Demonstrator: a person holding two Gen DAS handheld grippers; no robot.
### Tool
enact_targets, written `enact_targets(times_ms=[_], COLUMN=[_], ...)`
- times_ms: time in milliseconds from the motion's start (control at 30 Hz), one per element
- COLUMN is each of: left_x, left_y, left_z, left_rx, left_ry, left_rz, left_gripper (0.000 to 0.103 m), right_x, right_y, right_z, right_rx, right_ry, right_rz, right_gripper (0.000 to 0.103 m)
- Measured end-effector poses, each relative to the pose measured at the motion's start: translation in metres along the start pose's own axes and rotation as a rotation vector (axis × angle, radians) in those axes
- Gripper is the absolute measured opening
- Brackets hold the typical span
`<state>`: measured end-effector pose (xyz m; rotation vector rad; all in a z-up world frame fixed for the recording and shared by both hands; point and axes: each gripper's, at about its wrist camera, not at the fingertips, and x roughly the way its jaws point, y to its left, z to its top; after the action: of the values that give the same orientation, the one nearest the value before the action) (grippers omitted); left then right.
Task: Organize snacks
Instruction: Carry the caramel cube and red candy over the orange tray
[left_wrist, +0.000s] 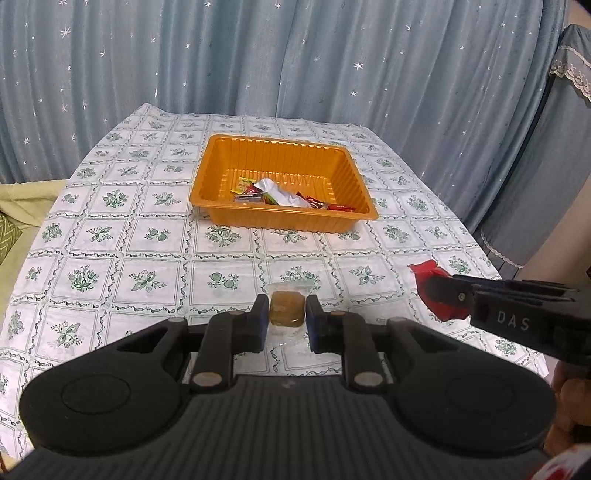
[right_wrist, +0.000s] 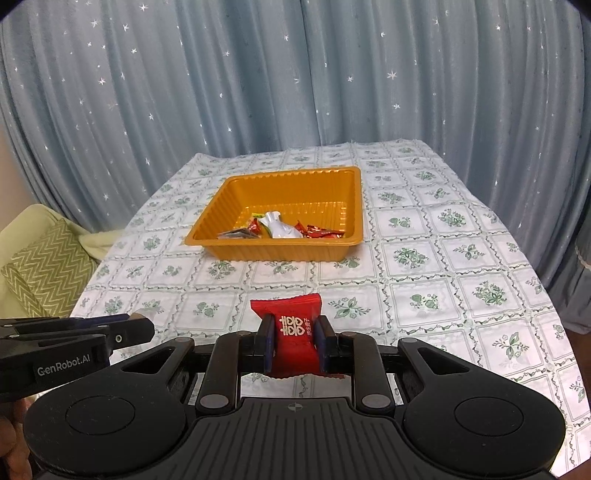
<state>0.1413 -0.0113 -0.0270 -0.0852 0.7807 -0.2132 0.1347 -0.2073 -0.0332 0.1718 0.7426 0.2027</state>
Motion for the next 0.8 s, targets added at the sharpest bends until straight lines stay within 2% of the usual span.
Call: enact_targets(times_ms=[433,800], left_x=[0.008,0.023], left_y=[0.001,0.004], left_z=[0.011,0.047], left_rx=[-0.003,-0.016], left_ry=[0.000,-0.023], left_rz=[-0.013,-0.039], left_gripper=[0.019,0.019], right_x=[0.008,0.024], right_y=[-0.009,-0.013], right_z=[0.011,0.042], right_rx=[0.005,-0.010], right_ry=[0.001,-0.014], right_rz=[0.000,-0.007], right_gripper=[0.023,0.023])
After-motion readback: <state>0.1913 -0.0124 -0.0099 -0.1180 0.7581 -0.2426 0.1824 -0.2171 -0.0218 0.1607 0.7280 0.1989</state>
